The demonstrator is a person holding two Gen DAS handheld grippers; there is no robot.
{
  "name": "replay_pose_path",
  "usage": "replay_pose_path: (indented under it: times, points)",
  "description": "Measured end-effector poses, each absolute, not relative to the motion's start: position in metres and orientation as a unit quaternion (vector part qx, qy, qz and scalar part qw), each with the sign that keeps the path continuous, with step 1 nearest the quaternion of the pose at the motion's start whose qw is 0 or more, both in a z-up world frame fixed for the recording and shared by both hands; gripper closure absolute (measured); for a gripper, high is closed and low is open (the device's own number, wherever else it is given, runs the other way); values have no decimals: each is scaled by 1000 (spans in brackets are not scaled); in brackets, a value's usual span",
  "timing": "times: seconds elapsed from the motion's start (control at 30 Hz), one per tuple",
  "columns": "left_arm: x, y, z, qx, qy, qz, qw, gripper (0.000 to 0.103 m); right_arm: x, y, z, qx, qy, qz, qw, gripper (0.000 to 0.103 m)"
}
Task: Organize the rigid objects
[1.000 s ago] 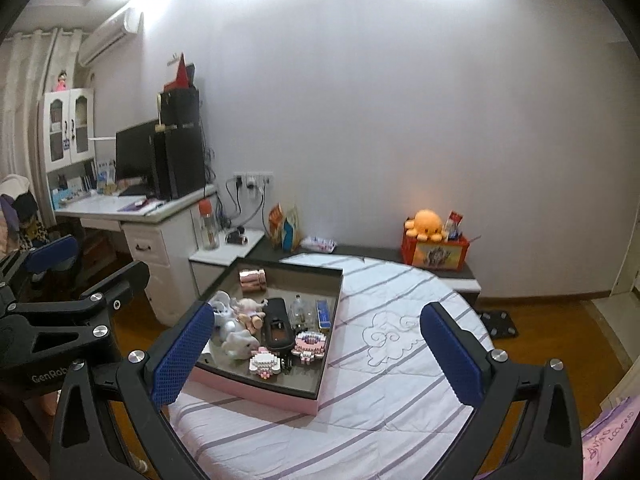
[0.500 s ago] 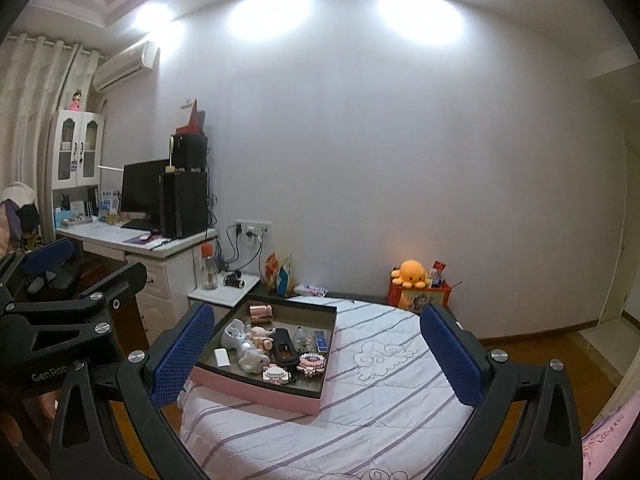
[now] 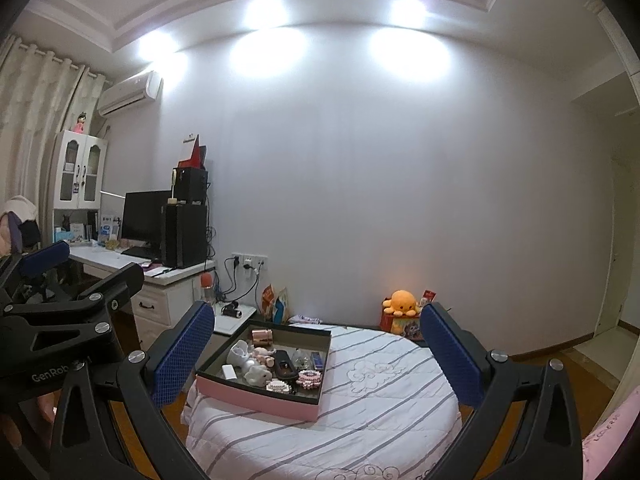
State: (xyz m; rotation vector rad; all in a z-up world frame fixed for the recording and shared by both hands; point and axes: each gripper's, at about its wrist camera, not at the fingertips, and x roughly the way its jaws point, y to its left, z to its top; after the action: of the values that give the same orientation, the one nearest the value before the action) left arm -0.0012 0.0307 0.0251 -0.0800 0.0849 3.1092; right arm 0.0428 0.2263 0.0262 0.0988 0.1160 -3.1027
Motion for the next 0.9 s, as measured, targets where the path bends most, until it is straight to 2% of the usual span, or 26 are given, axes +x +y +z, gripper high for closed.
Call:
replay_pose_path:
  times: [0.9]
  points:
    - [9,32,30,-15,20,1000,14,0,53,229,29,12,39,-999,0,0]
